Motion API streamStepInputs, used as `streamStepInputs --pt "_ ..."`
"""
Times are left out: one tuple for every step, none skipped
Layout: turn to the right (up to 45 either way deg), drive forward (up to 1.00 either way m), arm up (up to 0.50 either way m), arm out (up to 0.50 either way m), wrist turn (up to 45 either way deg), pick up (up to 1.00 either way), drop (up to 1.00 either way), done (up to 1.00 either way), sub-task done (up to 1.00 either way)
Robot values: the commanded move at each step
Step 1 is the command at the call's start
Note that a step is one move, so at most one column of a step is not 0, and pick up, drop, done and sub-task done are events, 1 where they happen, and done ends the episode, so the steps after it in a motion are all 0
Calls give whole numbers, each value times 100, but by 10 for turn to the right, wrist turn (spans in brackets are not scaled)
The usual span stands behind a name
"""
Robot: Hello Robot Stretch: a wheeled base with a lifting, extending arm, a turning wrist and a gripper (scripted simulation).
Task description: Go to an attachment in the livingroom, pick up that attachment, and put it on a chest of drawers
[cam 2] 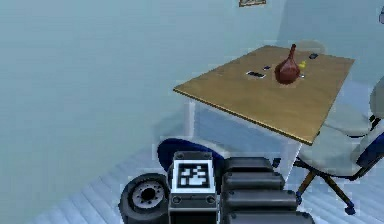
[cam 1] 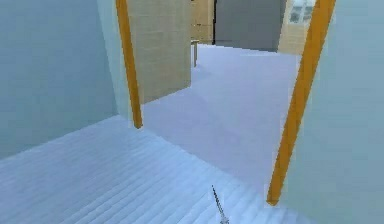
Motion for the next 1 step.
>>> streamStepInputs --pt "0 100 0 0 0 0 0 0 0"
